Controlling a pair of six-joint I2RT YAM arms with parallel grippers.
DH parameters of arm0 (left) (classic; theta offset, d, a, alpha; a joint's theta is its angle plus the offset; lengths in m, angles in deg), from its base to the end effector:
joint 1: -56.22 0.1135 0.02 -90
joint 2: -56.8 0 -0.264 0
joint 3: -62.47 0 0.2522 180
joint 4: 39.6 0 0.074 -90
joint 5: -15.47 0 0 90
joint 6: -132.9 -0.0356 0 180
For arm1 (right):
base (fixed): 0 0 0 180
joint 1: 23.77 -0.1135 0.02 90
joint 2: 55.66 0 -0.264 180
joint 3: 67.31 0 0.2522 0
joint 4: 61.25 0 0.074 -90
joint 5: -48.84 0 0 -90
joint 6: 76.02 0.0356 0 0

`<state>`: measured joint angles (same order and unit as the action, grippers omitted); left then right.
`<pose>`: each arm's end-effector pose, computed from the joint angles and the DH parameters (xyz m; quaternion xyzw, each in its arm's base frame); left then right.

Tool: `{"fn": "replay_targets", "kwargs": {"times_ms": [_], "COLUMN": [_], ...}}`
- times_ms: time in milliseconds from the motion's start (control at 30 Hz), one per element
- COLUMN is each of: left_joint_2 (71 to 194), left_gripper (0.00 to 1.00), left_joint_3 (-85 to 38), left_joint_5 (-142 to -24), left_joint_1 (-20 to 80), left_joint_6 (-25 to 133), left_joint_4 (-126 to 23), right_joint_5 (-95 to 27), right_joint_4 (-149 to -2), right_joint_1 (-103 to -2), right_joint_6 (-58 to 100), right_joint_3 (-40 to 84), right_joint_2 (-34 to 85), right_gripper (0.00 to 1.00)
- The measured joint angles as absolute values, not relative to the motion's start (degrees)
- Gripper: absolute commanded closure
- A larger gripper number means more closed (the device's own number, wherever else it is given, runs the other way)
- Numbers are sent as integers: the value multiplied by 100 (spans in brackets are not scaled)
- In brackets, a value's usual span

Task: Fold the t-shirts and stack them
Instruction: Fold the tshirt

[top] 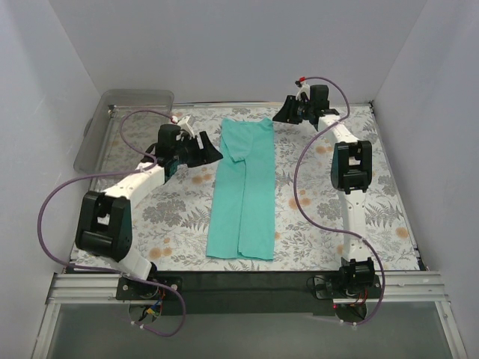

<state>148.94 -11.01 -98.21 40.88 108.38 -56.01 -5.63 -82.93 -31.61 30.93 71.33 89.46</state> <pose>0.3396 -0.1080 0.2354 -0.2823 0.8267 -0.4312 0.2257 0.5697 0.0993 0.1874 -0.0914 0.8268 0.3607 0.4217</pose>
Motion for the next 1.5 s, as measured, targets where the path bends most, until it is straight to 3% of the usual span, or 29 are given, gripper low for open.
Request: {"fn": "replay_targets", "kwargs": {"times_ms": [200,467,1100,1500], "left_joint_2": [14042,13867,15882,16621], "left_gripper": [37,37,38,38], "left_joint_3": [114,947,-308,-730], "left_joint_5": [-10606,-11106,-11257,-11222], "left_joint_1": [4069,3968,2613,2360], "left_joint_6": [11115,11655,11810,11507], "left_joint_4": [-4994,-4528,-4185,-4489], "right_joint_5": [-825,-910,-731,-639], "right_joint_4": [-7880,-7316,-6945,-6752], "right_joint_1": [-3154,-3157,-3157,-3076], "right_joint_6": [3900,4586,5082,5331], "right_joint_3": [7229,7420,7647,7739], "right_joint_2": [9527,9850,10224,10226], "right_gripper": [62,67,88,92]}}
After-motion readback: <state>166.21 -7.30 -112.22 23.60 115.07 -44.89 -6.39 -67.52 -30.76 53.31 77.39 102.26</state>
